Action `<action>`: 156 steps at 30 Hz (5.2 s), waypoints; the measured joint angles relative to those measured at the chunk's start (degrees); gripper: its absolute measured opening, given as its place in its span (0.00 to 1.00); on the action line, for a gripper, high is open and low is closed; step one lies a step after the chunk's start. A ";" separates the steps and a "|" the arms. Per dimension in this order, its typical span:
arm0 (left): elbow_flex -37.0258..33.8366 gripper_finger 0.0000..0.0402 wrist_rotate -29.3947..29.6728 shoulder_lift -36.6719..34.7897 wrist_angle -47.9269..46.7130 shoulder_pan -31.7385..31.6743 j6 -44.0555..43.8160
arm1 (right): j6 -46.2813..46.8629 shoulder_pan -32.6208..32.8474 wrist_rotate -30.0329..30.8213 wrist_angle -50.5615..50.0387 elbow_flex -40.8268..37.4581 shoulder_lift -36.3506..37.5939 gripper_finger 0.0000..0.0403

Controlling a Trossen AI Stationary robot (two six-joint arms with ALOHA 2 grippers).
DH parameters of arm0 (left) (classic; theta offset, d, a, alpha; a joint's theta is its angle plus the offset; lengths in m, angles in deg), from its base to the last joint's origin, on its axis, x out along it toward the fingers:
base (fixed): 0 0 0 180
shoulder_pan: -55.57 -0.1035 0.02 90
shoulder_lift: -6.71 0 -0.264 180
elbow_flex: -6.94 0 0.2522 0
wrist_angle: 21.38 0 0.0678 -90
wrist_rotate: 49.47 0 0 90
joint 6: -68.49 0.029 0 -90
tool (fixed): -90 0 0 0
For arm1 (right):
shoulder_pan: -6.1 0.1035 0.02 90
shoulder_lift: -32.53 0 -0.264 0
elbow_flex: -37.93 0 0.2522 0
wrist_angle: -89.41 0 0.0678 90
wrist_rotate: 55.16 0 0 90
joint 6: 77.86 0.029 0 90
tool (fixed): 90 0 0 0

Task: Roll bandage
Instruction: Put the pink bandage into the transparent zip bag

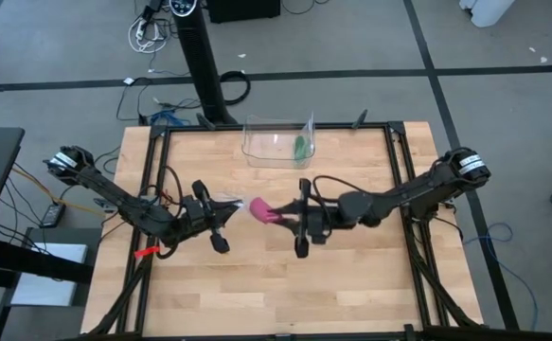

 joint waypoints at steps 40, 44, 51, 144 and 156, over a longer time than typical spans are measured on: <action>1.31 0.00 -11.02 0.07 -0.03 -4.32 -6.53 | -10.91 -1.86 12.38 -5.22 0.57 0.00 0.13; 1.31 0.00 -11.96 0.07 -0.06 -4.81 -7.37 | -12.03 -2.36 14.24 -5.64 0.65 0.00 0.13; 1.31 0.00 -13.74 0.09 -0.61 -5.01 -6.38 | -9.43 -3.67 16.12 -17.45 6.32 0.00 0.13; 0.48 0.00 -35.17 -0.76 4.97 -10.40 0.63 | 18.28 -8.23 -16.97 -48.72 25.86 -1.92 0.12; 0.07 0.00 -34.46 3.04 7.60 -10.84 0.08 | 24.05 -8.64 -12.57 -57.24 25.86 -1.58 0.26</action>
